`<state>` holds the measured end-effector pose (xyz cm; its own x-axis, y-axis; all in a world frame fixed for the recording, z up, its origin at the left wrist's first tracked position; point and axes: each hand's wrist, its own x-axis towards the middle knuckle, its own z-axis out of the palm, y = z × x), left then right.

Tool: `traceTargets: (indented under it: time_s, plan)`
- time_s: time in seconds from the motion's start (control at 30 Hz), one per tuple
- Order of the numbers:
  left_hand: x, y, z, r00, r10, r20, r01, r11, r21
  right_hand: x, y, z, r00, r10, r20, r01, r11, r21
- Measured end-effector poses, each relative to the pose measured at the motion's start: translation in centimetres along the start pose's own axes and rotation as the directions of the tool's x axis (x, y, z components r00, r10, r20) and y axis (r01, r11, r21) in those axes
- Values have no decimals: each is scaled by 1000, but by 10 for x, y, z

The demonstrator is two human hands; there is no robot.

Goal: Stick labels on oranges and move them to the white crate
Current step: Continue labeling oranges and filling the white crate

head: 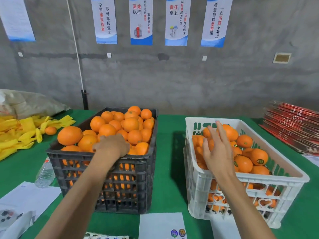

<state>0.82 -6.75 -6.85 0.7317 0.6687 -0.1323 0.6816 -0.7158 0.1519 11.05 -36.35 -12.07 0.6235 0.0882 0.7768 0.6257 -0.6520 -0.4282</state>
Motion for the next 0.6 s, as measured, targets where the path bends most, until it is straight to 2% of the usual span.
traceTargets:
  time_s: [0.17,0.3,0.37,0.4,0.47,0.5,0.53,0.57,0.6]
  plan:
    - [10,-14,-13,983,132,131,-144,986,86,-15,-4,12,997,-78,12,76,991,107]
    - [19,-29,-25,958,191,214,-183,981,-56,-19,-8,12,994,-108,8,105,980,167]
    - [22,-32,-27,962,212,174,-197,975,-102,-20,-9,12,995,-95,21,89,978,189]
    - [22,-32,-26,970,217,112,-202,970,-137,-21,-11,11,995,-94,25,87,975,205]
    - [19,-27,-21,958,233,-165,-272,924,-270,-22,-18,11,995,-98,17,91,967,239]
    - [12,-20,-16,905,233,-356,-361,864,-352,-22,-24,12,995,-99,19,90,961,262]
    - [1,-11,-9,821,209,-531,-472,772,-426,-23,-31,12,994,-101,37,85,951,296]
    - [-12,1,-2,735,160,-659,-577,658,-484,-24,-41,13,991,-110,77,77,936,345]
    - [-27,14,5,675,110,-730,-654,546,-523,-25,-51,14,983,-131,131,70,918,391]
